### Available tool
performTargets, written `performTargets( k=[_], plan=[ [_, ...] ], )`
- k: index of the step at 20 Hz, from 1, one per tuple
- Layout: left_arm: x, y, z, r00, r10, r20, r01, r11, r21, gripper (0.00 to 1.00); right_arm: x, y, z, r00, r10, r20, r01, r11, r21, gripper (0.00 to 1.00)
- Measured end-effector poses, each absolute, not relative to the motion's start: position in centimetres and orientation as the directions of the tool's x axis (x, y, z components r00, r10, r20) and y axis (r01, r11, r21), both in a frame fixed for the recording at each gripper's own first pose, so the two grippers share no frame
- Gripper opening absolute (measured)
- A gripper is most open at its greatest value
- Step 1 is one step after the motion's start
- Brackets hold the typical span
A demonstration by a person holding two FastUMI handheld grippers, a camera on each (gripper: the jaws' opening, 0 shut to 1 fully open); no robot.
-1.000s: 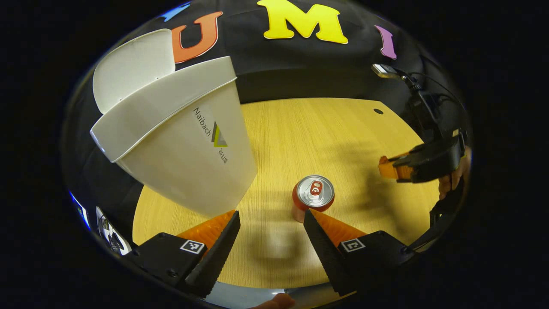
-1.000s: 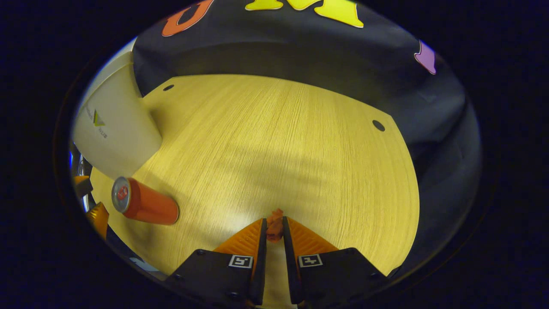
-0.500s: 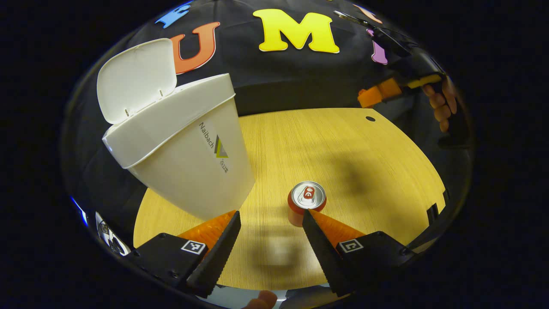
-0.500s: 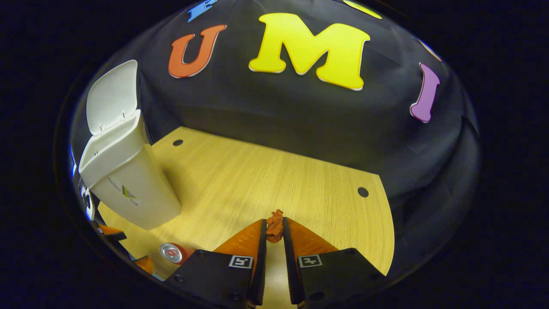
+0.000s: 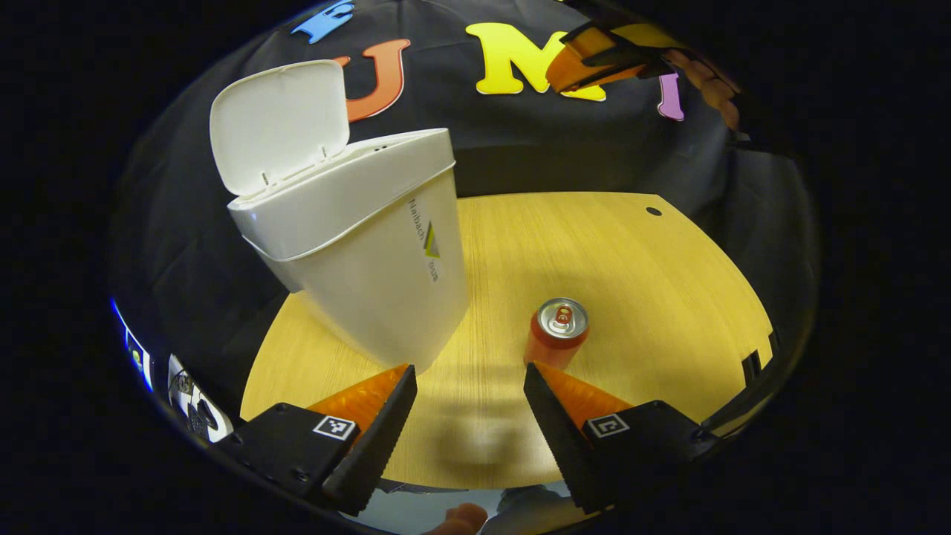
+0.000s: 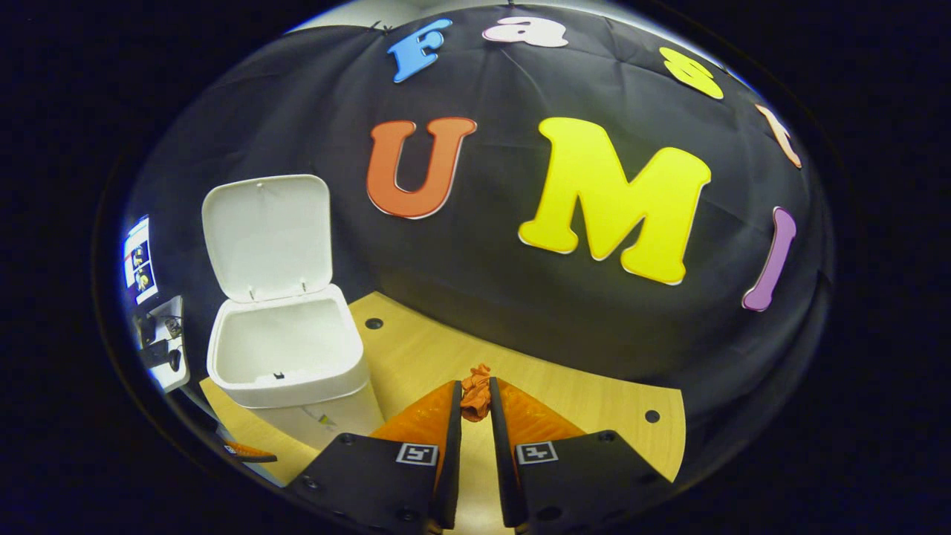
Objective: Press the lid of the desktop garbage bin to open it, pick up the crumpled paper on the desktop and throw it into the bin, then pick up the pop can on the desktop and drop it into the bin, and finally close the garbage bin lid.
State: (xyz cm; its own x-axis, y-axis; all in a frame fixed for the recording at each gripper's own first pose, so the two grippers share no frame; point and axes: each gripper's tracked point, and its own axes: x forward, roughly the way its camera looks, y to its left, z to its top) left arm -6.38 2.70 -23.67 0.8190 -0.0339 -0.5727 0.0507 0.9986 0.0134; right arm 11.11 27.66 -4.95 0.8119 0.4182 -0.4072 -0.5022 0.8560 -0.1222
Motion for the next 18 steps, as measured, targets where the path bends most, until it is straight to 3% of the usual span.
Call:
performTargets(
  k=[9, 14, 18],
  plan=[
    [-8.5, 8.0, -24.5, 0.826, 0.005, -0.564, 0.006, 1.000, 0.018, 0.97, 7.3, 39.8, -5.5, 0.721, 0.551, -0.420, -0.635, 0.768, -0.084, 0.23],
    [-9.1, 9.1, -24.7, 0.828, -0.016, -0.561, 0.017, 1.000, -0.002, 0.96, 4.3, 45.9, -4.8, 0.618, 0.676, -0.401, -0.735, 0.678, 0.010, 0.24],
    [-9.3, 8.6, -24.4, 0.832, -0.050, -0.552, 0.053, 0.999, -0.009, 0.97, 3.2, 48.1, -4.3, 0.592, 0.710, -0.382, -0.763, 0.647, 0.020, 0.23]
  ],
)
